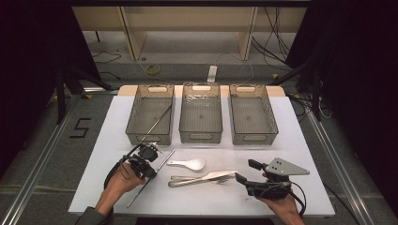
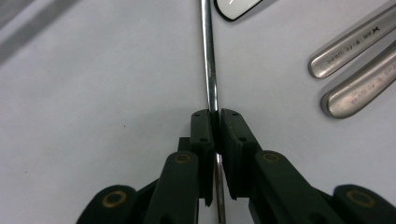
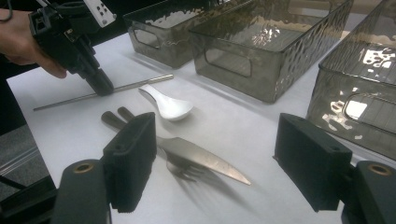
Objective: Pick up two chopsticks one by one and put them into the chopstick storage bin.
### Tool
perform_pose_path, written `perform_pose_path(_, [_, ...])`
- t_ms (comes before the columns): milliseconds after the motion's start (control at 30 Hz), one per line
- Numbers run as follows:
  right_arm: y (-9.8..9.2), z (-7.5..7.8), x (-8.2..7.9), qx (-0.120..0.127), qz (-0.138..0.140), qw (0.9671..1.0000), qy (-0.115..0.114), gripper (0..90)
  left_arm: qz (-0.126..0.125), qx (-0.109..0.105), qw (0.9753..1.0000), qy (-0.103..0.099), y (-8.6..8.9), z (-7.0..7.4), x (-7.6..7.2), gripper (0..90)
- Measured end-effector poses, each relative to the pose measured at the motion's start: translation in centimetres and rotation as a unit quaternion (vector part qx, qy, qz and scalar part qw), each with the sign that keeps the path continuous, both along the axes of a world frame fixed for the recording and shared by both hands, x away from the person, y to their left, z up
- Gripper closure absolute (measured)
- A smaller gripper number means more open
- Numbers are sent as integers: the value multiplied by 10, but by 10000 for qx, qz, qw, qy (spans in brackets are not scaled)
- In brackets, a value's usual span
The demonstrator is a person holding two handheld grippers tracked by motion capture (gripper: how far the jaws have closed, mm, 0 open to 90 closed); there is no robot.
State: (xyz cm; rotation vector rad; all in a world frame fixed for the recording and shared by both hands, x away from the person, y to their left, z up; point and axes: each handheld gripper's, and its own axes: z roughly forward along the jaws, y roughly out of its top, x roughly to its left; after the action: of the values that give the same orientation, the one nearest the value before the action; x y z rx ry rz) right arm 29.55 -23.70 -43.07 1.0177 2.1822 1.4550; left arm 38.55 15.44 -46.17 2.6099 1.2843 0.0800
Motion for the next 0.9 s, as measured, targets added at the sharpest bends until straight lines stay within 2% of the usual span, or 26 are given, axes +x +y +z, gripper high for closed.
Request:
perform_pose_path(333, [0,0,0,2,-1,10000,-3,303,15,-73,10000,-13,2,0,1,851])
perform_pose_path(533, [0,0,0,4,-1,10000,0,303,6,-98,9999,-114,3,3,1,852])
perform_pose_path(733, [0,0,1,7,-2,10000,1,303,24,-177,9996,-223,6,10,0,852])
perform_pose_path(833, [-1,0,1,10,-8,10000,11,303,23,-191,9996,-210,11,18,-1,852])
perform_pose_path(900, [-1,0,0,20,-17,10000,13,303,83,-328,9990,-283,16,25,-1,852])
